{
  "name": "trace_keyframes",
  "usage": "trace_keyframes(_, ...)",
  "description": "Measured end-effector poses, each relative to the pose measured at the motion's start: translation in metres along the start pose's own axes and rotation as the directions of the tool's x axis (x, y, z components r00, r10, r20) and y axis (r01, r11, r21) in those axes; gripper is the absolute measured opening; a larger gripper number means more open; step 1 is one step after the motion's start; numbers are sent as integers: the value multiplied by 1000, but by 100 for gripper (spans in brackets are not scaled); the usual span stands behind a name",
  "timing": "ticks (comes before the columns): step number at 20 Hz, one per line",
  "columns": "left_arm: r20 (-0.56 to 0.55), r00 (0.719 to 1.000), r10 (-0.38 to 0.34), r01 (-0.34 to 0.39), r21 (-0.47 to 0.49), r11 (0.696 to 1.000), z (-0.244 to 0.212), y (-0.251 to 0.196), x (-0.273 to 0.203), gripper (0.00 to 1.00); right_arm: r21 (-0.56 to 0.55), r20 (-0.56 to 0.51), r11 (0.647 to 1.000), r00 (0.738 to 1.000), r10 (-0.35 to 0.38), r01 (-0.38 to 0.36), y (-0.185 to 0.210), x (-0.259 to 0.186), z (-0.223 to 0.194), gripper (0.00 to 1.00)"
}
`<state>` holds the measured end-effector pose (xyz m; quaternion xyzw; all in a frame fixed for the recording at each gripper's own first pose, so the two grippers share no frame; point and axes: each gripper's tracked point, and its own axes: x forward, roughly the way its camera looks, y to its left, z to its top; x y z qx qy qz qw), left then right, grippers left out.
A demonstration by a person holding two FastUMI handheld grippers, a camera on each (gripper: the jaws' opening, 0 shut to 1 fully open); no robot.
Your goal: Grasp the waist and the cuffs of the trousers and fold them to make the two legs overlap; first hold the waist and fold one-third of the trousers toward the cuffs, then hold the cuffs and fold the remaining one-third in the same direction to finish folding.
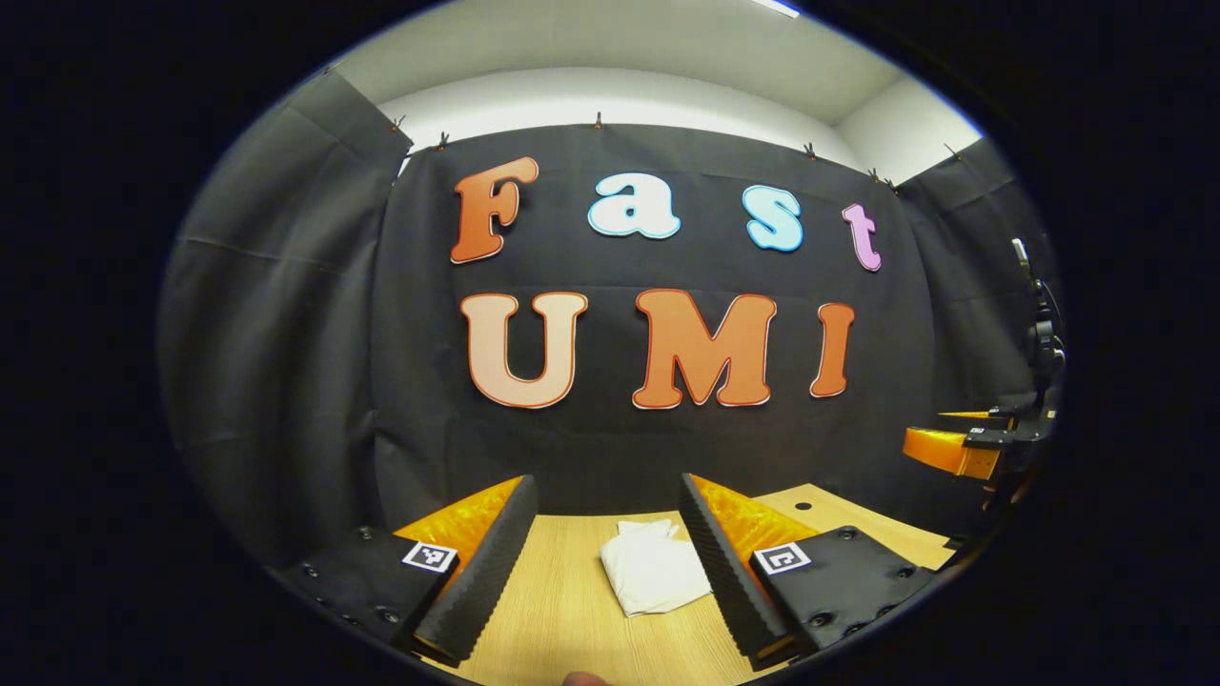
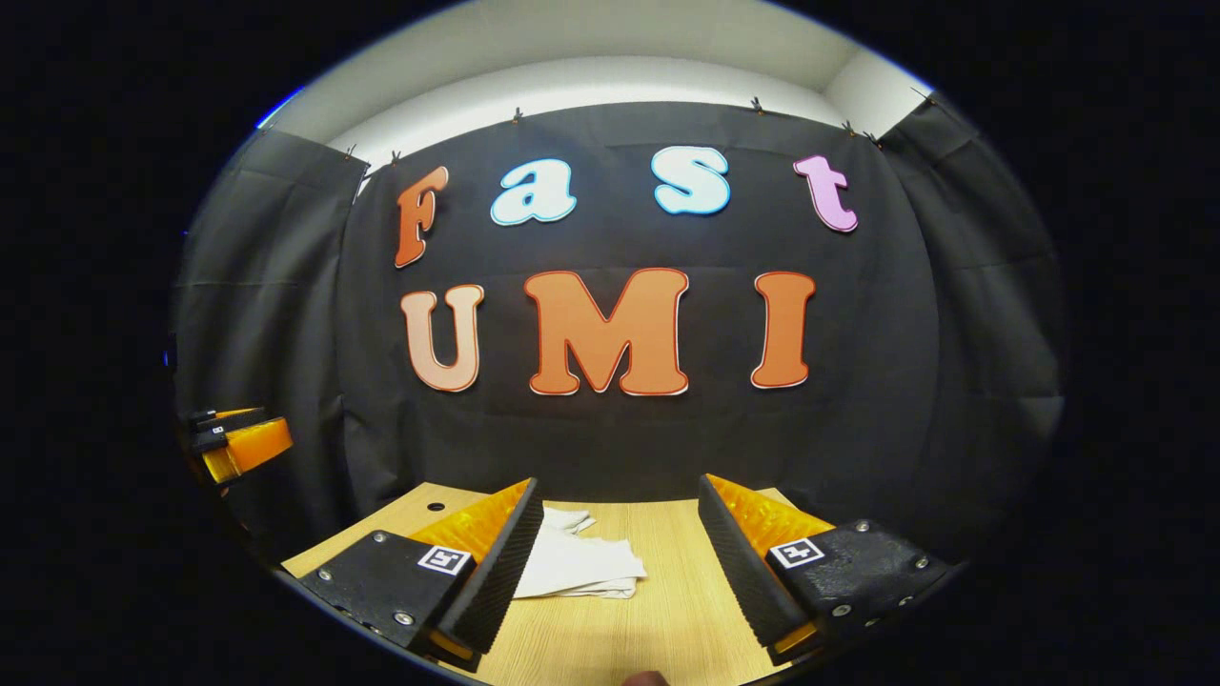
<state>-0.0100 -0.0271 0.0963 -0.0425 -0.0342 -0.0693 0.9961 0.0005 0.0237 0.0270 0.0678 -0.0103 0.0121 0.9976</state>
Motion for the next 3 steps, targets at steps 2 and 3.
trace_keyframes(2, 7, 1000, 13, -13, 14, 1000, 2, 4, -16, 94, -6, 9, 1000, 1000, 16, -16, 7, -10, 3, 98)
trace_keyframes(3, 7, 1000, 14, -14, 17, 1000, 3, 2, -22, 100, -13, 11, 1000, 1000, 17, -17, 7, -14, 3, 98)
